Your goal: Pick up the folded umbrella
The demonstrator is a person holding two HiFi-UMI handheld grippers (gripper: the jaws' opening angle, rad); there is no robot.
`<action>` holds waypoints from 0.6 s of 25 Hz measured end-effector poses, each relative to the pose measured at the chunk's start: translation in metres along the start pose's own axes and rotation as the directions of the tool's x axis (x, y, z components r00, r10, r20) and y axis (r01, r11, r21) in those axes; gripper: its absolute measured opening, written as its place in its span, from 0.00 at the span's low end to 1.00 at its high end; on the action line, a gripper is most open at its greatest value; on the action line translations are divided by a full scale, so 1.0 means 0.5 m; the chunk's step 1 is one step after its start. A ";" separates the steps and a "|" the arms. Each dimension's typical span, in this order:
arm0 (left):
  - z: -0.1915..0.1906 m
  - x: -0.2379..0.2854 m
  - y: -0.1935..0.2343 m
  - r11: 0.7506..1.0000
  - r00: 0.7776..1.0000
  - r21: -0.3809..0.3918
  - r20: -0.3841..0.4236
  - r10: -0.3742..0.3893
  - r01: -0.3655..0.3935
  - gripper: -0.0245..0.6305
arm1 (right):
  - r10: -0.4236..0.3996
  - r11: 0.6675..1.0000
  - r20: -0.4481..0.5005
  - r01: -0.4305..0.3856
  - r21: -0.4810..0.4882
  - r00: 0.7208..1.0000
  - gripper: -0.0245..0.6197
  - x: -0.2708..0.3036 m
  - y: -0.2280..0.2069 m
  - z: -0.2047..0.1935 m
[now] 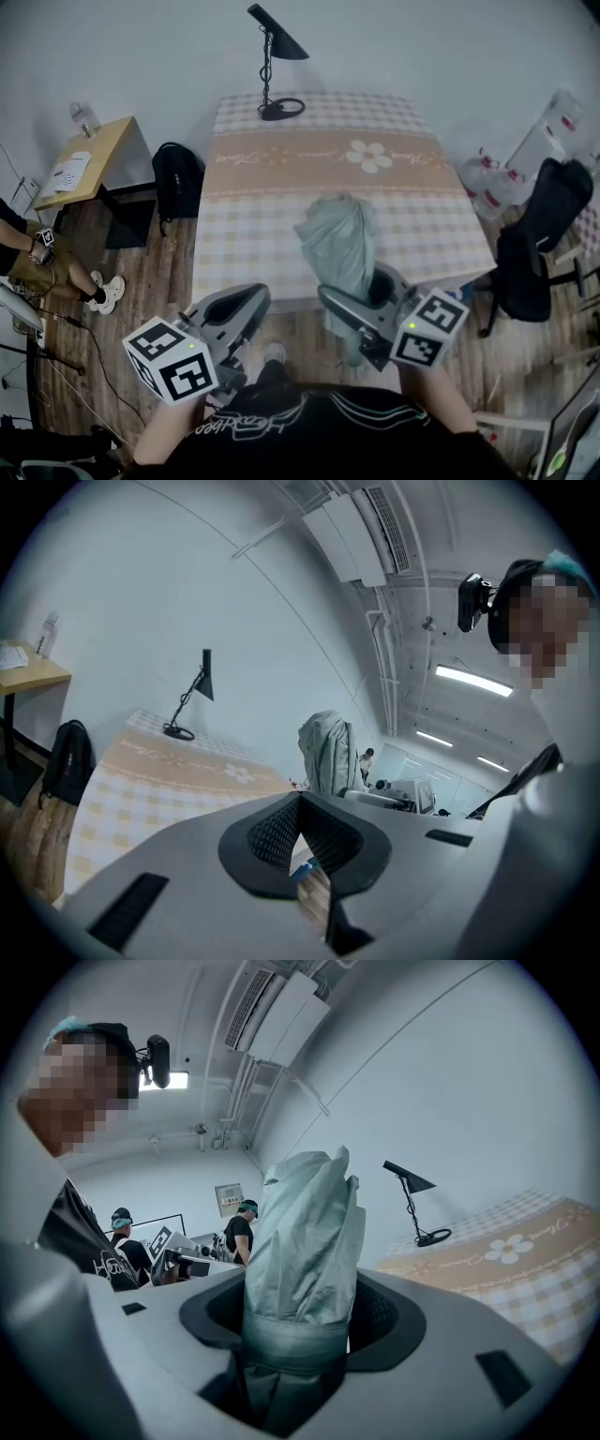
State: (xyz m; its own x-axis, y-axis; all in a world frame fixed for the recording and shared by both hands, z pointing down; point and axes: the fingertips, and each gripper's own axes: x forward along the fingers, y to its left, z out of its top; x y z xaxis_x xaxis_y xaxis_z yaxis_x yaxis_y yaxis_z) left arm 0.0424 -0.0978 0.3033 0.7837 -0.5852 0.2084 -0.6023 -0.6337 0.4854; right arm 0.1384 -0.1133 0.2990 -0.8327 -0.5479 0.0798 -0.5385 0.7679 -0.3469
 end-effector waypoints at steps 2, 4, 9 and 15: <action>-0.003 -0.001 -0.006 1.000 1.000 0.002 -0.001 -0.001 0.001 0.03 | 0.000 1.000 0.001 0.000 -0.004 1.000 0.48 -0.006 0.004 0.000; -0.005 -0.002 -0.010 1.000 1.000 0.003 0.000 -0.001 0.001 0.03 | 0.001 1.000 0.002 -0.001 -0.005 1.000 0.48 -0.010 0.008 -0.001; -0.009 -0.013 -0.022 1.000 1.000 0.009 0.008 0.005 -0.005 0.03 | 0.001 1.000 0.004 -0.001 -0.011 1.000 0.48 -0.019 0.021 -0.002; -0.025 -0.023 -0.031 1.000 1.000 0.018 0.011 0.018 -0.018 0.03 | 0.006 1.000 0.006 -0.006 -0.018 1.000 0.48 -0.030 0.036 -0.008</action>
State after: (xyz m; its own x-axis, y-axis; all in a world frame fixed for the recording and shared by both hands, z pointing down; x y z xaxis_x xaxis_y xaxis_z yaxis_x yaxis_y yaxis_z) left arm 0.0446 -0.0750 0.3039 0.7710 -0.6020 0.2077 -0.6190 -0.6319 0.4665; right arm 0.1406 -0.0900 0.2952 -0.8354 -0.5450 0.0720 -0.5355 0.7771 -0.3306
